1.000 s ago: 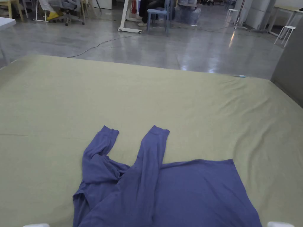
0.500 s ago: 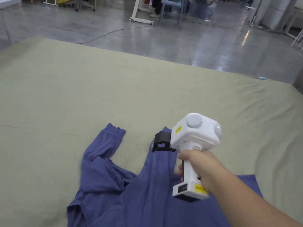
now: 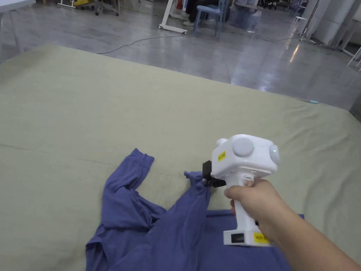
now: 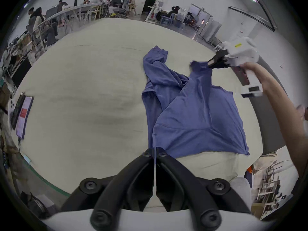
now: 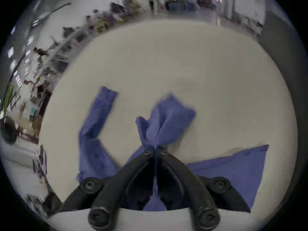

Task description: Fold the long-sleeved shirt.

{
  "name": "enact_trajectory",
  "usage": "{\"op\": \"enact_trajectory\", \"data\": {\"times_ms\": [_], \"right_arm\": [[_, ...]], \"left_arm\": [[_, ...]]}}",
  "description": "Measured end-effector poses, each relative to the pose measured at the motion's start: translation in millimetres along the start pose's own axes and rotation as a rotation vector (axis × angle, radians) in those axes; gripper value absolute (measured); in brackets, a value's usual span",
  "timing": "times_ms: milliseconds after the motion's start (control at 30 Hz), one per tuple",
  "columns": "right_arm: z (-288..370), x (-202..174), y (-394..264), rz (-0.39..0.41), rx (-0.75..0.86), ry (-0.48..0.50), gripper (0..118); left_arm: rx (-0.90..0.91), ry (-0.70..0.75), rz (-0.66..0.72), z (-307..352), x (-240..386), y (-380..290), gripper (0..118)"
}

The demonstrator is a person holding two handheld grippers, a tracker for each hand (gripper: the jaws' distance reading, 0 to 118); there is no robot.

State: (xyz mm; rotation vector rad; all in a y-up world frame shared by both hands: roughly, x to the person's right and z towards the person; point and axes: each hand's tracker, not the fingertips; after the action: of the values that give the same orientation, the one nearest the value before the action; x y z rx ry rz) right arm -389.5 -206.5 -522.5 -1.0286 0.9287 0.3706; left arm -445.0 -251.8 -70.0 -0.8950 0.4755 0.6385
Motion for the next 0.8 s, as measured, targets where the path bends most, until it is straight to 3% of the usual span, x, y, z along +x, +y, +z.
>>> {"op": "enact_trajectory", "data": {"times_ms": [100, 200, 333, 467, 567, 633, 700, 800], "right_arm": [[89, -21, -47, 0.044, 0.083, 0.105, 0], [140, -19, -107, 0.087, 0.108, 0.171, 0], [181, -28, -200, 0.067, 0.061, 0.181, 0], [162, -36, -281, 0.005, -0.087, 0.17, 0], [117, -32, -322, -0.099, -0.223, 0.173, 0], [81, -33, -337, -0.165, -0.274, 0.109, 0], [43, -28, -348, -0.17, -0.294, 0.043, 0], [17, -31, -347, -0.195, -0.315, 0.052, 0]], "left_arm": [[0.009, -0.002, -0.01, 9, -1, -5, 0], [0.012, -0.006, -0.015, 16, -4, -10, 0], [0.018, -0.015, -0.008, 27, 0, -18, 0], [0.02, -0.005, -0.01, 36, 9, -26, 0], [0.016, -0.001, -0.015, 43, 17, -32, 0], [0.01, -0.005, -0.024, 45, 20, -36, 0], [0.005, -0.006, -0.028, 49, 25, -39, 0], [0.002, -0.008, -0.03, 52, 27, -41, 0]]}}
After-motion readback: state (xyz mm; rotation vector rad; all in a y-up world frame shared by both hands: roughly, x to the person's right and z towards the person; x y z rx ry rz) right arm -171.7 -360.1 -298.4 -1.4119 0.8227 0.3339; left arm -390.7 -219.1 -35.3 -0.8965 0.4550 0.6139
